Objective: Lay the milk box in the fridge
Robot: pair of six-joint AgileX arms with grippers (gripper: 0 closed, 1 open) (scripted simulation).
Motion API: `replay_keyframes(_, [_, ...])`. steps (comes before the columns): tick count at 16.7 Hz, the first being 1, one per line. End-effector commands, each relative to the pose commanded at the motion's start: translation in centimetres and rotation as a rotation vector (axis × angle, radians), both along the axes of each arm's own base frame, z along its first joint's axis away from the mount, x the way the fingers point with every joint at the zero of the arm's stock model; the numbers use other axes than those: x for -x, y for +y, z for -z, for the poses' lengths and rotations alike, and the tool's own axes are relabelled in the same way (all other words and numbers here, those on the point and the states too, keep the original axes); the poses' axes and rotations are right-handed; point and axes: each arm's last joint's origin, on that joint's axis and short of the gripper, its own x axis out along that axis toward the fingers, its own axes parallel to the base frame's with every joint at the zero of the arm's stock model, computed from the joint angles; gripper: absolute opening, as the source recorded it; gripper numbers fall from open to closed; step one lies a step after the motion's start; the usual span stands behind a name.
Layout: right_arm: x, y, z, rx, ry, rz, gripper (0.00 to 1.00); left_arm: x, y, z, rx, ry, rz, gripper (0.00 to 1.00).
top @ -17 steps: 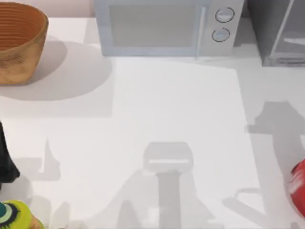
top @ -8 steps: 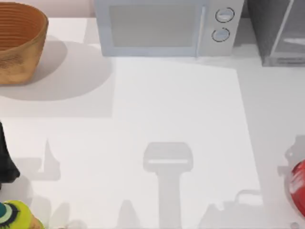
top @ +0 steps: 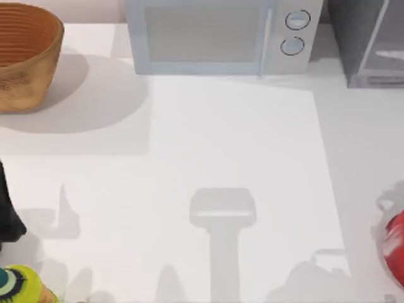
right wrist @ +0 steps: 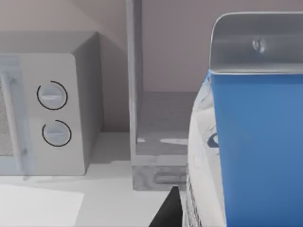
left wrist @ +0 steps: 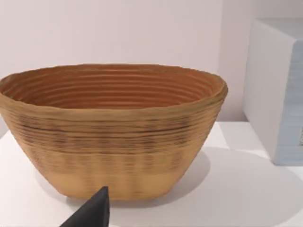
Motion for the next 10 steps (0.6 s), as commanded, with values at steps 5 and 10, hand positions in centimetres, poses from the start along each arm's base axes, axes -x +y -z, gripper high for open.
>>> replay_keyframes(5, [-0.3,-0.1,-2.3,-0.001,-0.049,-0.004,0.0,0.0,0.0,0.0,0.0,0.0,0.0,1.0])
replay_keyframes(10, [-3.4,-0.6,-7.6,0.011,-0.106,-0.003,0.0,0.0,0.0,0.0,0.0,0.0,0.0,1.0])
